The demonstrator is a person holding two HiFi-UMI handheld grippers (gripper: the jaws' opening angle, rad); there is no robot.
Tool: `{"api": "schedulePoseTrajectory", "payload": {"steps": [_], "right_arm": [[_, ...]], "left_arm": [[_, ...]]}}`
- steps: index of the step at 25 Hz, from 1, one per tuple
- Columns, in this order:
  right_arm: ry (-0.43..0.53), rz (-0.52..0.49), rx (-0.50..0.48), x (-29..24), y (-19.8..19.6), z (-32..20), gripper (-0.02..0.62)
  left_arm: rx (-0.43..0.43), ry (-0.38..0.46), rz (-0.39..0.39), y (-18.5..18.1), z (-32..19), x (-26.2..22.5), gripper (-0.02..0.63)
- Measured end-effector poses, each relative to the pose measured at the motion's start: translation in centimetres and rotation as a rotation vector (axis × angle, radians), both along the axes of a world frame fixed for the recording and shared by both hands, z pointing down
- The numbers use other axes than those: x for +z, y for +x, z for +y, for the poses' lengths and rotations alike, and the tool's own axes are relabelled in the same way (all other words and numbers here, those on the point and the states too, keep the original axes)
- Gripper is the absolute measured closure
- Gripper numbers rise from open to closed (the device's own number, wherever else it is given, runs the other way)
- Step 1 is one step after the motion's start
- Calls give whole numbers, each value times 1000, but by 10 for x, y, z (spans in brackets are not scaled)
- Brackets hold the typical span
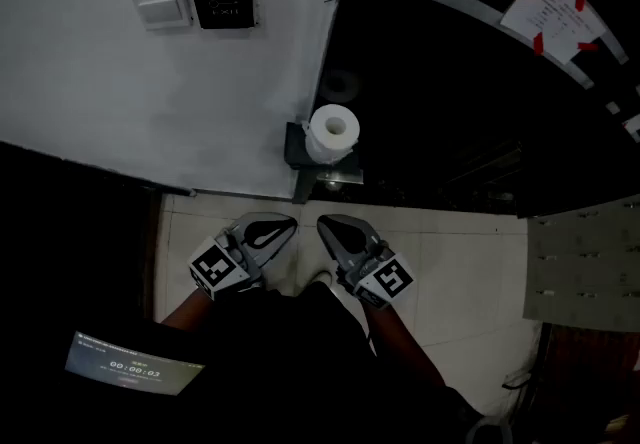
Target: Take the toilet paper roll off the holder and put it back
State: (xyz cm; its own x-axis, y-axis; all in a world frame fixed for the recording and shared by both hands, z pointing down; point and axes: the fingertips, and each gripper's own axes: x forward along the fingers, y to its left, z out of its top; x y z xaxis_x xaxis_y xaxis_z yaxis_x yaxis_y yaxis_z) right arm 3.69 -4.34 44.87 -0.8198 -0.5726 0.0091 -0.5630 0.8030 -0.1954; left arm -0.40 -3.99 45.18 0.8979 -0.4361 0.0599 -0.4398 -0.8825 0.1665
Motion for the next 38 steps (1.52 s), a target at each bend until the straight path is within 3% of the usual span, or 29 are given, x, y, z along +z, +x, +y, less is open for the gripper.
{"api": "schedulePoseTrajectory", "payload": {"steps": [5, 14, 18, 25, 28, 38], "right_arm": [[5, -13, 29, 6, 7, -11, 594], [33, -2, 167, -5, 23, -57, 561], [33, 30, 239, -6, 31, -79, 433], [12, 86, 341, 3, 30, -113, 102], [8, 125, 380, 5, 28, -128, 63], [6, 269, 438, 13, 14, -167, 60]], "left_arm": [[-2, 2, -2, 0, -3, 1, 601], [5, 33, 1, -3, -5, 5, 601], [1, 25, -7, -5, -4, 5, 601], [-6, 18, -8, -12, -9, 10, 601], [-5, -2, -8, -12, -9, 9, 601], [-1, -8, -7, -17, -10, 16, 601]]}}
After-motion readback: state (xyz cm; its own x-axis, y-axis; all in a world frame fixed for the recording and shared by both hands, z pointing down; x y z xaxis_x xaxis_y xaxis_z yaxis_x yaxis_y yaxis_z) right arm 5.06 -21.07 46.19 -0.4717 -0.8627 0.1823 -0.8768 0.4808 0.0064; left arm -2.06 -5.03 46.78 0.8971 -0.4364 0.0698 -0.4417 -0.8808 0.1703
